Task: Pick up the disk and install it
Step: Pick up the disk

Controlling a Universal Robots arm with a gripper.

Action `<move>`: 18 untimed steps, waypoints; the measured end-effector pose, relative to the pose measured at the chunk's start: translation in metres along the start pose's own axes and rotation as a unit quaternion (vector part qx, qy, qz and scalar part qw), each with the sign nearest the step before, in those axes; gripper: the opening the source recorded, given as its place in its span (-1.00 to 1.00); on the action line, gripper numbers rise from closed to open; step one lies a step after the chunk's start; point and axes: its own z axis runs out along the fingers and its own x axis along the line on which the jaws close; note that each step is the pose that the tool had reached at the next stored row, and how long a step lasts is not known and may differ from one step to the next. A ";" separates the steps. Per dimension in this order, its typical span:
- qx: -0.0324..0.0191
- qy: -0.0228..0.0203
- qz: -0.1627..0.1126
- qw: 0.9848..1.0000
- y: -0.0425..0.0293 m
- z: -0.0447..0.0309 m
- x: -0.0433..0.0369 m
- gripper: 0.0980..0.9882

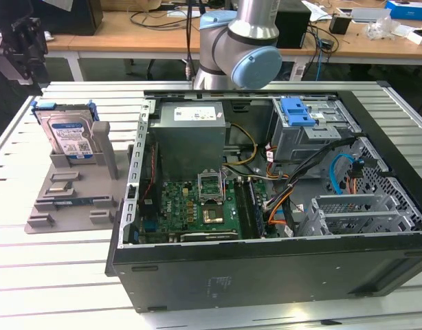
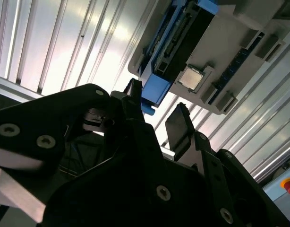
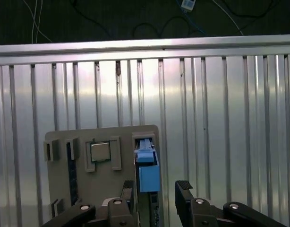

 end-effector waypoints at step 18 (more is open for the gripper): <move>0.000 0.005 -0.006 1.000 -0.0056 0.0355 0.0041 -0.14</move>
